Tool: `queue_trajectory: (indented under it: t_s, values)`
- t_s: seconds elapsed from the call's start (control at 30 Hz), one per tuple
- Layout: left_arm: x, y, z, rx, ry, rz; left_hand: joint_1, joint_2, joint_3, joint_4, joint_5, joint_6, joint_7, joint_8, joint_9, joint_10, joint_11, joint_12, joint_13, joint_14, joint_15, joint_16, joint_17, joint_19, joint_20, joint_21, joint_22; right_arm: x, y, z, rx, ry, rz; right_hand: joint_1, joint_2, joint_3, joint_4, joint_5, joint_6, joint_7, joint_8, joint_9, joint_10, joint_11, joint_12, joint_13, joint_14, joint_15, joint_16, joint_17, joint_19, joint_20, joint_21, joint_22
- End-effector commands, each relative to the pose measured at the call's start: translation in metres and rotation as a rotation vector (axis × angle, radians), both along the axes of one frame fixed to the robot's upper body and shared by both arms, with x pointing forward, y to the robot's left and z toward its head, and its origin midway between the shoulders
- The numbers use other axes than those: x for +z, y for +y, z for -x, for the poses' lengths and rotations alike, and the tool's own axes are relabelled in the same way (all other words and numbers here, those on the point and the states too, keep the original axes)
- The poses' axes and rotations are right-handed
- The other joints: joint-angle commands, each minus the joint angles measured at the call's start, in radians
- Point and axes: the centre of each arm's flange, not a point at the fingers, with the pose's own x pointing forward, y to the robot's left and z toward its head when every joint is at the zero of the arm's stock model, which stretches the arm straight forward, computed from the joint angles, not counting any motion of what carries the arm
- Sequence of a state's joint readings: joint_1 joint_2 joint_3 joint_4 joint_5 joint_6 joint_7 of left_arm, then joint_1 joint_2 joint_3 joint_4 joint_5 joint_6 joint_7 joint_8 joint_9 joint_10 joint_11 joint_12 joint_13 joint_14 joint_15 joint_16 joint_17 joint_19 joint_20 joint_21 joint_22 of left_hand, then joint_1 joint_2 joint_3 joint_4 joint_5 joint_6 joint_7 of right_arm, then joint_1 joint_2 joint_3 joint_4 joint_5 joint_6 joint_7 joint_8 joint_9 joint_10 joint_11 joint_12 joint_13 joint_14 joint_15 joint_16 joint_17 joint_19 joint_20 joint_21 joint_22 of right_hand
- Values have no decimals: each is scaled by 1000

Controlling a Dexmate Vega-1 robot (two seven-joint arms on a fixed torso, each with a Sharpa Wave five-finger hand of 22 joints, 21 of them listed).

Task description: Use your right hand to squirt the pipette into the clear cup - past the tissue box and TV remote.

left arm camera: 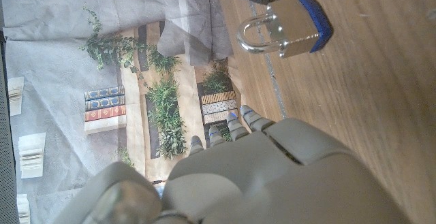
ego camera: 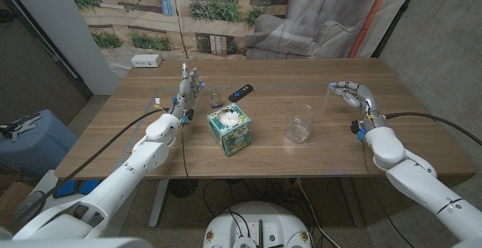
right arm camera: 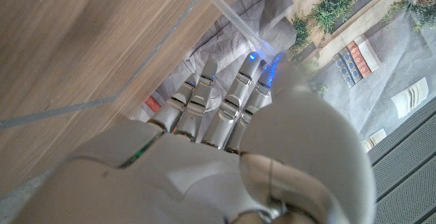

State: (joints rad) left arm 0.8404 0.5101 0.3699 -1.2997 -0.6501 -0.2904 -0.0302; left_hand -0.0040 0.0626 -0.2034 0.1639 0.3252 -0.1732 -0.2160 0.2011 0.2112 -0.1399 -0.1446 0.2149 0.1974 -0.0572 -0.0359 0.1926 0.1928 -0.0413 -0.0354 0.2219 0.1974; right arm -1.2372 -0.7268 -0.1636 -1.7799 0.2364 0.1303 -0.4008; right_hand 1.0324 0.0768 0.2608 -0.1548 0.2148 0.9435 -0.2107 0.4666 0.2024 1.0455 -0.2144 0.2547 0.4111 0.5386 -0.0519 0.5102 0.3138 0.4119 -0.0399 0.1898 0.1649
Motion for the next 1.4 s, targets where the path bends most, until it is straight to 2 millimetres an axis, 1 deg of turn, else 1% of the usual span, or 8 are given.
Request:
queue_trajectory:
  t_s: [0.03, 0.27, 0.6, 0.83, 1.0, 1.07, 1.27, 1.4]
  values:
    - [0, 0, 0, 0, 0, 0, 2, 40, -6, -1, 5, -1, -6, 6, 2, -2, -3, 4, 6, -9, -116, 6, 6, -11, -91, 5, 2, -3, -1, -4, -14, 14, -24, 14, 9, 6, -9, 5, 18, 4, 10, 5, 14, -1, 8, 5, 15, -156, 9, 3, 12, -7, 4, 3]
    - [0, 0, 0, 0, 0, 0, 2, 40, -6, 0, 5, -1, -6, 6, 2, -2, -6, 4, 6, -8, -115, 6, 6, -11, -90, 5, 2, -2, 0, -5, -21, 12, -38, 23, 13, 11, -12, 7, 27, 6, 15, 4, 24, -2, 13, 9, 23, -159, 11, 4, 14, -8, 4, 3]
    - [0, 0, 0, 0, 0, 0, 2, 40, -6, -1, 5, -1, -6, 6, 2, -2, -3, 4, 6, -8, -116, 6, 6, -12, -90, 5, 2, -6, 1, -8, -43, 8, -63, 44, 18, 21, -18, 10, 48, 6, 26, 4, 44, -3, 24, 18, 43, -162, 17, 6, 21, -11, 5, 3]
    - [0, 0, 0, 0, 0, 0, 2, 40, -6, 0, 5, -1, -6, 6, 2, -2, -4, 4, 6, -8, -116, 6, 6, -11, -90, 5, 2, -9, 5, -11, -51, 9, -85, 68, 20, 32, -25, 12, 58, 3, 31, 3, 58, -3, 32, 25, 58, -167, 20, 7, 25, -14, 5, 2]
    - [0, 0, 0, 0, 0, 0, 2, 40, -6, -1, 5, -1, -6, 6, 2, -1, -4, 5, 6, -8, -116, 6, 6, -12, -90, 5, 2, -10, 6, -12, -57, 3, -100, 82, 20, 36, -27, 13, 65, 8, 34, 2, 66, -4, 36, 29, 66, -170, 23, 9, 27, -15, 5, 2]
    - [0, 0, 0, 0, 0, 0, 2, 40, -6, -1, 5, -1, -6, 6, 2, -1, -1, 5, 6, -8, -116, 6, 6, -11, -91, 5, 2, -10, 7, -12, -63, 0, -103, 90, 20, 37, -27, 12, 71, 10, 37, 2, 73, -3, 40, 31, 72, -171, 27, 11, 27, -19, 4, 2]
    - [0, 0, 0, 0, 0, 0, 2, 40, -6, -1, 5, -1, -6, 6, 2, -2, -3, 4, 6, -8, -116, 6, 6, -11, -90, 5, 2, -10, 7, -15, -77, -3, -119, 103, 16, 40, -27, 10, 84, 8, 42, 0, 83, -3, 41, 31, 81, -171, 31, 14, 31, -24, 5, 2]
    - [0, 0, 0, 0, 0, 0, 2, 40, -6, -1, 5, -1, -6, 6, 2, -2, -4, 4, 6, -7, -116, 6, 6, -11, -90, 5, 2, -10, 7, -16, -86, -5, -131, 135, 8, 46, -29, 5, 105, 10, 48, -4, 106, -2, 39, 20, 98, -181, 36, 17, 43, -44, 6, 1]
